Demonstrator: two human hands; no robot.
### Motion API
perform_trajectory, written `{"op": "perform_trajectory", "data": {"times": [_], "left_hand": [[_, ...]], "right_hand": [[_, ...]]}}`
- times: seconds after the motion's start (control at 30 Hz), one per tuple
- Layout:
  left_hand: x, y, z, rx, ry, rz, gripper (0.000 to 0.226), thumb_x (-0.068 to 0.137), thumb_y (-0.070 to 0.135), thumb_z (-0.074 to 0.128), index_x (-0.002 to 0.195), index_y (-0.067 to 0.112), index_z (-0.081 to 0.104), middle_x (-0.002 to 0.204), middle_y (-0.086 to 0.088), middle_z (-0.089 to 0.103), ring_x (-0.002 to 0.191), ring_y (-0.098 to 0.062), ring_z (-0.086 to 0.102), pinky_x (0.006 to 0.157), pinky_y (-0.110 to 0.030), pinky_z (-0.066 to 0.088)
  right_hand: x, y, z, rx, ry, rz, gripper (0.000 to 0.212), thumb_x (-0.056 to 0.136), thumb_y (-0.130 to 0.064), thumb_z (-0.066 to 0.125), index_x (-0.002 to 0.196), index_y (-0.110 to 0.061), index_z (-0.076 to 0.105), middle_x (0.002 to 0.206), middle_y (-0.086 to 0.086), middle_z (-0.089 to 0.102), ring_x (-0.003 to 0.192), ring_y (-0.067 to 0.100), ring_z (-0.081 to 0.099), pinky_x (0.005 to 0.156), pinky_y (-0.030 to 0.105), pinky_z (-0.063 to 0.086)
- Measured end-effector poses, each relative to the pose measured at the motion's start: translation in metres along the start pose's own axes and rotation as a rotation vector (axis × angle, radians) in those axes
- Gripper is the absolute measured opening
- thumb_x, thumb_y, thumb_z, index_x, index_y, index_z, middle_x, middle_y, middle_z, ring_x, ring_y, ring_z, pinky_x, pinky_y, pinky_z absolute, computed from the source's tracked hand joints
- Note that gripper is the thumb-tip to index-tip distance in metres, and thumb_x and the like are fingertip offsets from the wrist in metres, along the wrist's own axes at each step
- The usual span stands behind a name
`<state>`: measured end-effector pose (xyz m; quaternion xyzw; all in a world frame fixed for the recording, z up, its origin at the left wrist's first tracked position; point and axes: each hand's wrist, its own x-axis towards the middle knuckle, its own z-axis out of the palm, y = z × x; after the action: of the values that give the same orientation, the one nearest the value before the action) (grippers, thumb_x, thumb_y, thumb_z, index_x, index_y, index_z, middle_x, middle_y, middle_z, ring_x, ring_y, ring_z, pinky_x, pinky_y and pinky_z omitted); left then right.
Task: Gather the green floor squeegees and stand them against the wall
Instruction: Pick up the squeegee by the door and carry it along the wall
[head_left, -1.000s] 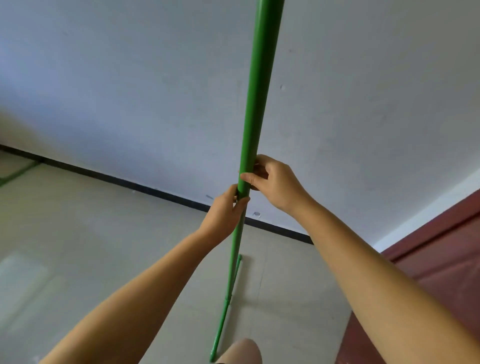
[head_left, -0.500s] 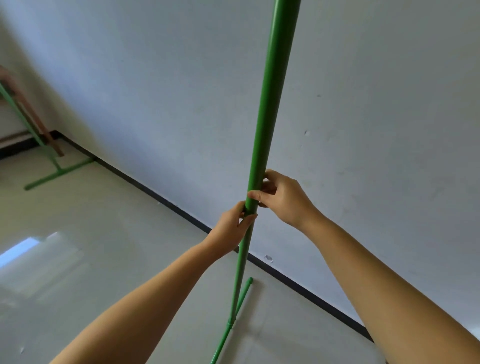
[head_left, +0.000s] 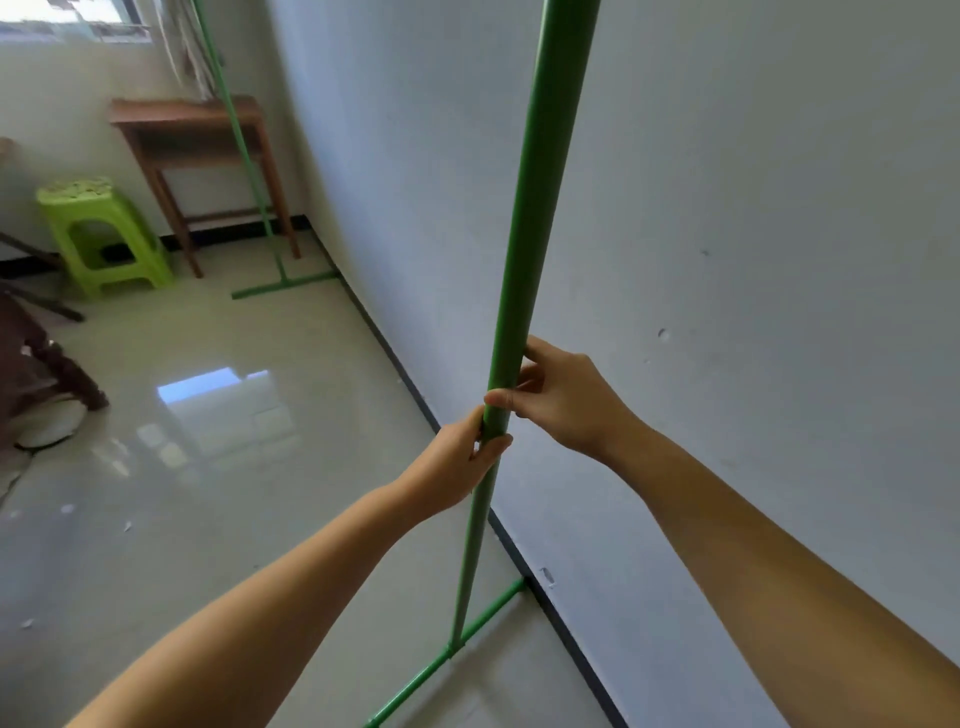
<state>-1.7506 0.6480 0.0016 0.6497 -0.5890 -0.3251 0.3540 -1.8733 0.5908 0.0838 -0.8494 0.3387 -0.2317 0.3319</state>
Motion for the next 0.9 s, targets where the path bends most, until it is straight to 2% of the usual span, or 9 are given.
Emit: {"op": "perform_trajectory", "data": {"times": [0.07,0.13,0.23,0.37,0.5,0.57,0.73,0.9], "left_hand": [[-0.005,0.005,0.005,0.001,0.062,-0.035,0.014,0.09,0.024,0.045,0.104,0.022,0.045,0.106,-0.015,0.064,0.097,-0.027,0.062,0.089,-0.043,0.053],[-0.01,0.008,0.008,0.004,0.121,-0.085,0.025,0.09,0.024,0.046,0.115,0.021,0.043,0.11,-0.015,0.063,0.098,-0.026,0.062,0.089,-0.04,0.053],[-0.016,0.01,0.016,0.01,0.223,-0.187,0.039,0.089,0.022,0.05,0.125,0.016,0.039,0.11,-0.014,0.063,0.091,-0.022,0.06,0.08,-0.03,0.05],[-0.017,0.017,0.027,-0.074,0.32,-0.273,0.034,0.087,0.015,0.052,0.12,0.013,0.044,0.105,-0.014,0.061,0.088,-0.021,0.059,0.077,-0.03,0.05],[-0.022,0.023,0.031,-0.085,0.306,-0.273,0.029,0.088,0.015,0.051,0.116,0.012,0.045,0.106,-0.015,0.061,0.094,-0.025,0.061,0.084,-0.037,0.053],[-0.027,0.023,0.033,-0.074,0.282,-0.265,0.03,0.088,0.015,0.051,0.117,0.012,0.045,0.108,-0.015,0.062,0.097,-0.026,0.062,0.085,-0.036,0.053],[-0.032,0.022,0.035,-0.043,0.262,-0.255,0.032,0.088,0.015,0.051,0.119,0.011,0.045,0.112,-0.016,0.062,0.096,-0.023,0.061,0.085,-0.034,0.052],[-0.031,0.022,0.032,-0.056,0.236,-0.236,0.038,0.088,0.016,0.051,0.125,0.013,0.041,0.117,-0.016,0.06,0.105,-0.027,0.06,0.088,-0.035,0.051]], "right_hand": [[0.005,0.004,-0.004,-0.032,-0.075,-0.087,0.037,0.08,-0.025,0.064,0.112,-0.011,0.051,0.085,-0.002,0.06,0.073,0.014,0.059,0.065,0.008,0.045],[0.01,0.006,-0.005,-0.043,-0.127,-0.151,0.039,0.08,-0.026,0.063,0.114,-0.01,0.051,0.089,0.001,0.063,0.074,0.012,0.058,0.066,0.008,0.046],[0.013,0.006,-0.002,-0.048,-0.183,-0.207,0.039,0.08,-0.028,0.063,0.113,-0.01,0.051,0.097,0.01,0.068,0.074,0.014,0.059,0.074,0.02,0.05],[0.011,0.006,-0.004,-0.023,-0.187,-0.206,0.037,0.08,-0.028,0.063,0.11,-0.009,0.052,0.098,0.014,0.069,0.078,0.018,0.062,0.079,0.033,0.057],[0.003,0.005,-0.008,-0.038,-0.177,-0.216,0.035,0.081,-0.026,0.062,0.108,-0.008,0.053,0.096,0.014,0.069,0.074,0.015,0.059,0.076,0.027,0.053],[-0.003,0.005,-0.008,-0.041,-0.178,-0.215,0.035,0.08,-0.026,0.063,0.108,-0.008,0.053,0.097,0.014,0.069,0.073,0.014,0.059,0.075,0.026,0.053],[-0.009,0.009,-0.007,-0.033,-0.167,-0.199,0.037,0.079,-0.029,0.064,0.109,-0.009,0.053,0.097,0.015,0.07,0.08,0.023,0.066,0.078,0.034,0.057],[-0.009,0.01,-0.004,-0.029,-0.152,-0.194,0.039,0.079,-0.029,0.064,0.111,-0.01,0.053,0.096,0.015,0.07,0.078,0.026,0.068,0.072,0.033,0.059]]}}
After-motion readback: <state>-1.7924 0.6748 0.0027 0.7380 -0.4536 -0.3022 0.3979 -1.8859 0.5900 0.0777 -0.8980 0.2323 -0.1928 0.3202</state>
